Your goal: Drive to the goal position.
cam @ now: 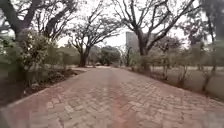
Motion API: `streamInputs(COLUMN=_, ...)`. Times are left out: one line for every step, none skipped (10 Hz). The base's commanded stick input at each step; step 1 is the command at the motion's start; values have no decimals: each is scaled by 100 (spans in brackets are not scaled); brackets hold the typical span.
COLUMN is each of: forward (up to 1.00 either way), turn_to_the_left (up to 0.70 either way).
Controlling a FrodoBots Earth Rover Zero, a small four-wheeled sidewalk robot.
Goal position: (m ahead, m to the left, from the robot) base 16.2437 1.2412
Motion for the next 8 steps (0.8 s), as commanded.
streamInputs(forward=70, turn_to_the_left=0)
streamInputs(forward=70, turn_to_the_left=0)
streamInputs(forward=70, turn_to_the_left=0)
streamInputs(forward=70, turn_to_the_left=0)
streamInputs(forward=70, turn_to_the_left=0)
streamInputs(forward=70, turn_to_the_left=0)
streamInputs(forward=70, turn_to_the_left=0)
streamInputs(forward=70, turn_to_the_left=0)
